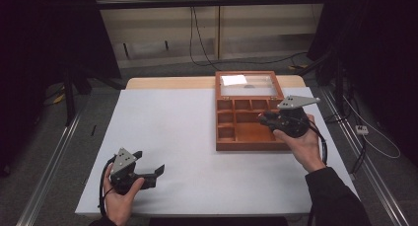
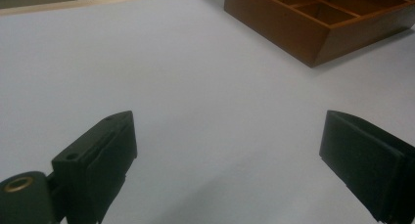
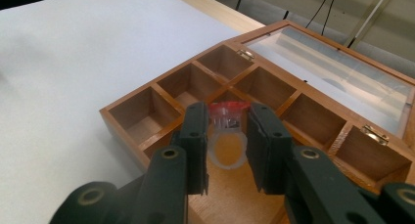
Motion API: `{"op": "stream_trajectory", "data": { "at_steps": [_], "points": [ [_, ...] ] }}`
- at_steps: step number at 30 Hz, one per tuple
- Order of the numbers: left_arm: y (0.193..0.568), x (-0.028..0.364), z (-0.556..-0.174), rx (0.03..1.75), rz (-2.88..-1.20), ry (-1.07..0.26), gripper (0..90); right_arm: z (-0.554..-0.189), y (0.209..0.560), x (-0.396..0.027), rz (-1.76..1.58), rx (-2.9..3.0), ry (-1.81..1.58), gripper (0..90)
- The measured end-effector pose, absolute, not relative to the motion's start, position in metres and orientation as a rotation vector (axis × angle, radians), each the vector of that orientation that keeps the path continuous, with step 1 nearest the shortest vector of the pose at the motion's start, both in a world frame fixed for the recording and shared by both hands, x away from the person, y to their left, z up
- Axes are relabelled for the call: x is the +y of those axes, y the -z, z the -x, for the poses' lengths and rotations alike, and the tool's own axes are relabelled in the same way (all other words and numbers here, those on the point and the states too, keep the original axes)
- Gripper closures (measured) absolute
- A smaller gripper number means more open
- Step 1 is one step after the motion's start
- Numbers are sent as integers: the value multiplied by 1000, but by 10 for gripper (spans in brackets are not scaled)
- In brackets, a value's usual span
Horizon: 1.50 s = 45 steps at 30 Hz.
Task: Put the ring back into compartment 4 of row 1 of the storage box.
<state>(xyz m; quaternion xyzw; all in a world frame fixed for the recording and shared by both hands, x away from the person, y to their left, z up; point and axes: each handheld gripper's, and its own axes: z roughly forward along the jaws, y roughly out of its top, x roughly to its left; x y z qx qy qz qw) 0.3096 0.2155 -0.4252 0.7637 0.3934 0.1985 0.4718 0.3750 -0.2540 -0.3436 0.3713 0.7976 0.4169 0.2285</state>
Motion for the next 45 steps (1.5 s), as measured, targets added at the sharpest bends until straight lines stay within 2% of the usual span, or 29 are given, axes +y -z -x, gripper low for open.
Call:
{"op": "stream_trajectory", "data": {
  "at_steps": [15,45],
  "points": [
    [425,216,-310,966,-1867,-481,70,-392,334,-269,-1079,2162,-1100,703],
    [426,216,-310,962,-1874,-475,69,-445,345,-303,-1276,2083,-1003,703]
  ]
}}
